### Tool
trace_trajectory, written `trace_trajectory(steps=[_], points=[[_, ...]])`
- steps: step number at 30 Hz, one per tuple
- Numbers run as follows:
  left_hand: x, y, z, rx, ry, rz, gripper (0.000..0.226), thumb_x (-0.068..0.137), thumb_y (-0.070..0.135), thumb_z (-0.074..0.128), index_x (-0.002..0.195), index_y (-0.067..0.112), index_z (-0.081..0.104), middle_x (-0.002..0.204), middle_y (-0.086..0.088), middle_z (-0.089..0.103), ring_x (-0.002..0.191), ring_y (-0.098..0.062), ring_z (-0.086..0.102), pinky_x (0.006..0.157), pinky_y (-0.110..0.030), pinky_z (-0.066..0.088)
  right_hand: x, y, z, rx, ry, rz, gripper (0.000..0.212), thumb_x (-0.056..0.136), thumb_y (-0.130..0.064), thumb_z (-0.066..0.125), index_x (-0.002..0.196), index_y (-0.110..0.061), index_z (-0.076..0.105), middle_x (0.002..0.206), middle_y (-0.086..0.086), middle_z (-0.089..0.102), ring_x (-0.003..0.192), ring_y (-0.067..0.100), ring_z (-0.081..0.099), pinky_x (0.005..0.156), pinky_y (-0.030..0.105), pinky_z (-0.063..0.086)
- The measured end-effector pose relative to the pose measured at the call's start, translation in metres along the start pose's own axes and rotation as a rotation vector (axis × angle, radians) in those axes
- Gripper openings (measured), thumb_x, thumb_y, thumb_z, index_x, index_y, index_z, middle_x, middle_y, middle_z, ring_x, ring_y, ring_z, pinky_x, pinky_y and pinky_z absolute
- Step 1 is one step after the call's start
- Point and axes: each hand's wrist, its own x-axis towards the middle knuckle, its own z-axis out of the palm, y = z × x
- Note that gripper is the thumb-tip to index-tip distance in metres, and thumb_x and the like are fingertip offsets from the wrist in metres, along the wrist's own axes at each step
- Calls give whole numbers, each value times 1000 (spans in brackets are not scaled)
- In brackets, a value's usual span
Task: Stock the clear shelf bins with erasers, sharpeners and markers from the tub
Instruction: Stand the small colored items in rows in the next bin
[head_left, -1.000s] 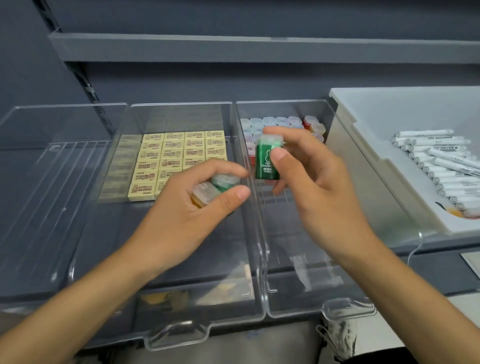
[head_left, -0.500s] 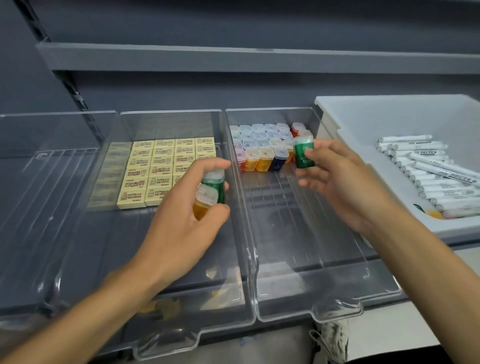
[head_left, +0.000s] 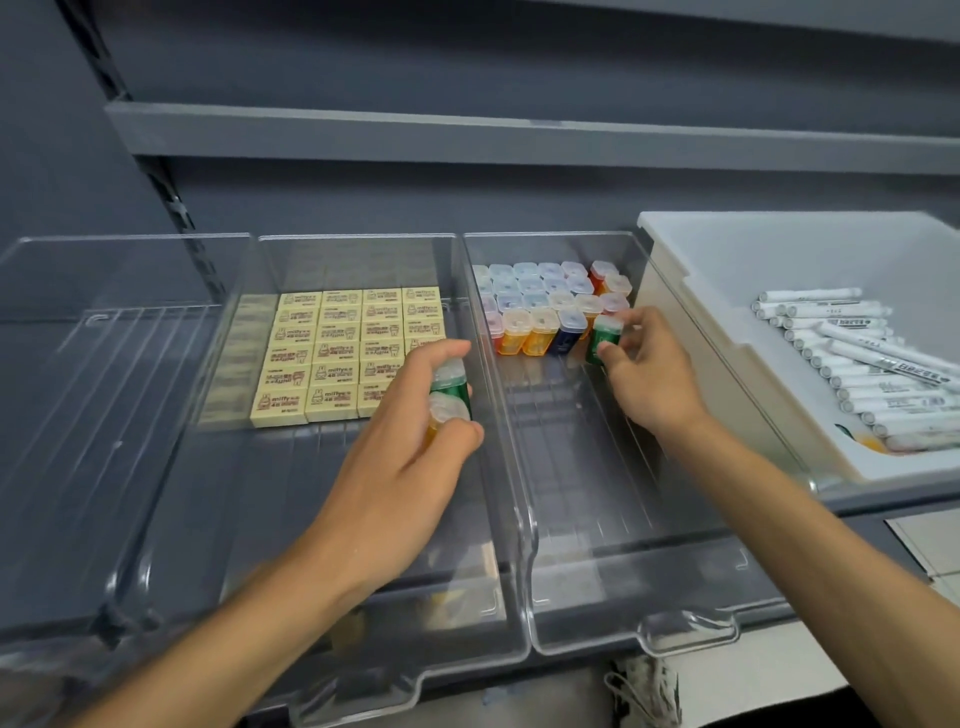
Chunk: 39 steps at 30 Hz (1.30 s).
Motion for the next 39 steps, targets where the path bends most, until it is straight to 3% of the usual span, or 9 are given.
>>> trace_trajectory(steps=[2, 13, 19, 22, 25, 28, 33, 36, 39], points=[[1, -1, -1, -2, 10, -10, 50, 79, 39, 42, 124, 61, 39, 61, 14, 49, 61, 0, 48, 70, -32, 39, 0, 2, 4, -17, 14, -27, 18, 95, -10, 56, 107, -20, 47, 82, -17, 50, 73, 2, 50, 70, 17, 37], [3, -4, 3, 15, -52, -1, 49, 80, 39, 44, 123, 64, 39, 62, 12, 48, 59, -4, 47, 66, -30, 39, 7, 13, 11, -11, 111, -122, 26, 90, -7, 63, 100, -17, 41, 84, -9, 55, 72, 11, 57, 72, 32, 52], [1, -3, 5, 15, -70, -1, 49, 80, 38, 43, 124, 60, 41, 66, 24, 53, 59, -1, 47, 66, -30, 38, 7, 13, 11, -48, 99, -124, 32, 88, -12, 68, 104, -22, 41, 82, -12, 53, 69, 6, 56, 65, 22, 46], [1, -3, 3, 12, -70, 1, 49, 80, 37, 44, 123, 61, 42, 65, 21, 54, 59, -1, 47, 66, -30, 38, 7, 16, 12, -161, 106, -157, 30, 88, -16, 67, 102, -22, 40, 90, -1, 60, 78, 19, 60, 73, 36, 50], [0, -3, 4, 6, -70, -1, 50, 80, 38, 44, 123, 61, 41, 63, 21, 53, 59, -1, 47, 66, -30, 39, 6, 18, 13, -248, 100, -188, 28, 90, -16, 64, 106, -20, 41, 95, 4, 62, 84, 23, 59, 72, 32, 45], [0, -3, 6, 2, -72, 1, 50, 80, 38, 44, 124, 60, 41, 64, 21, 54, 59, -1, 47, 68, -31, 39, 6, 17, 13, -269, 94, -193, 29, 92, -14, 62, 114, -18, 44, 98, 4, 61, 86, 21, 58, 73, 28, 40], [1, -6, 5, -5, -69, 9, 50, 80, 37, 44, 125, 59, 41, 67, 22, 55, 61, -2, 49, 70, -31, 41, 4, 12, 12, -197, 80, -188, 30, 92, -9, 59, 116, -17, 44, 87, -2, 59, 80, 20, 59, 75, 34, 49], [1, -7, 5, -6, -67, 6, 50, 81, 37, 45, 126, 58, 41, 66, 18, 53, 62, -4, 49, 72, -31, 42, 3, 10, 10, -158, 56, -163, 29, 92, -8, 59, 111, -21, 41, 80, -12, 53, 73, 11, 56, 75, 32, 48], [2, -8, 4, -6, -65, 14, 50, 82, 37, 45, 129, 55, 40, 75, 27, 54, 64, -1, 50, 74, -29, 41, 1, 8, 6, -140, 38, -132, 33, 91, -6, 58, 121, -13, 45, 83, -13, 52, 71, 3, 53, 75, 27, 44]])
